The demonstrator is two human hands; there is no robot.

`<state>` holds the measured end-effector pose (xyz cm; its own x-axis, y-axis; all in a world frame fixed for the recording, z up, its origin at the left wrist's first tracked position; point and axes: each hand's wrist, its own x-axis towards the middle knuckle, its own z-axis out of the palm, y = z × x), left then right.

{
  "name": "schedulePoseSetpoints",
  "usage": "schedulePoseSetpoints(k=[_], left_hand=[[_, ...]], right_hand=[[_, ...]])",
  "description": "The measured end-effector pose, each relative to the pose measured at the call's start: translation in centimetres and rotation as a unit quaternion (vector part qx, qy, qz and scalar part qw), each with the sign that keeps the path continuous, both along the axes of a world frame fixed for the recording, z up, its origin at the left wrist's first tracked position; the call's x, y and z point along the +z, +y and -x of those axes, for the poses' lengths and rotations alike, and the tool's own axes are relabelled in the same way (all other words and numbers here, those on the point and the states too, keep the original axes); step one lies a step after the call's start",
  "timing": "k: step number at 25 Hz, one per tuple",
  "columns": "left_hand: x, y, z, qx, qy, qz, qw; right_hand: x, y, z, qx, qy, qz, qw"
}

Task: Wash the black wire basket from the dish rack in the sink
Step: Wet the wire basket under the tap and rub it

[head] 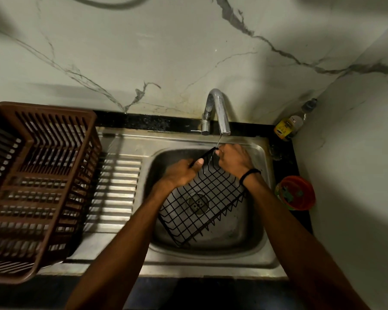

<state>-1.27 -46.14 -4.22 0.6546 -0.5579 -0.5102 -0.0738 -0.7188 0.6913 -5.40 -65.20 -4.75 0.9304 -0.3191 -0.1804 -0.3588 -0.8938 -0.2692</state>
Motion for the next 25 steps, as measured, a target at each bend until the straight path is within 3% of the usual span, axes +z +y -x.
schedulePoseSetpoints(k=[2, 6, 11, 17, 20, 23, 25], left_hand=[[-1.1, -1.1, -0.2, 0.005, -0.007, 0.007, 1.0], [-1.7, -2.4, 0.4, 0.04, -0.123, -0.056, 0.99], [-2.0, -2.0, 1.2, 0.064, -0.141, -0.084, 0.984], [0.8, -2.8, 0.7, 0.039, -0.237, -0.169, 0.956], [1.4, -3.7, 1.3, 0.04, -0.249, -0.21, 0.945], [1.2, -3.8, 1.3, 0.084, -0.234, -0.192, 0.949], [1.1, -3.0, 0.7, 0.119, -0.248, -0.173, 0.946]], right_hand=[[0.1, -0.1, -0.1, 0.002, -0.002, 0.005, 1.0], [0.2, 0.5, -0.2, 0.03, 0.007, -0.023, 0.999], [0.3, 1.0, -0.9, 0.043, -0.006, -0.067, 0.997], [-0.4, 0.9, -0.1, 0.019, -0.075, -0.086, 0.993], [-0.4, 1.1, 0.3, 0.001, -0.112, -0.092, 0.989], [-0.2, 2.1, -0.7, 0.014, -0.178, -0.08, 0.981], [-0.7, 0.9, 0.0, 0.001, -0.154, -0.082, 0.985]])
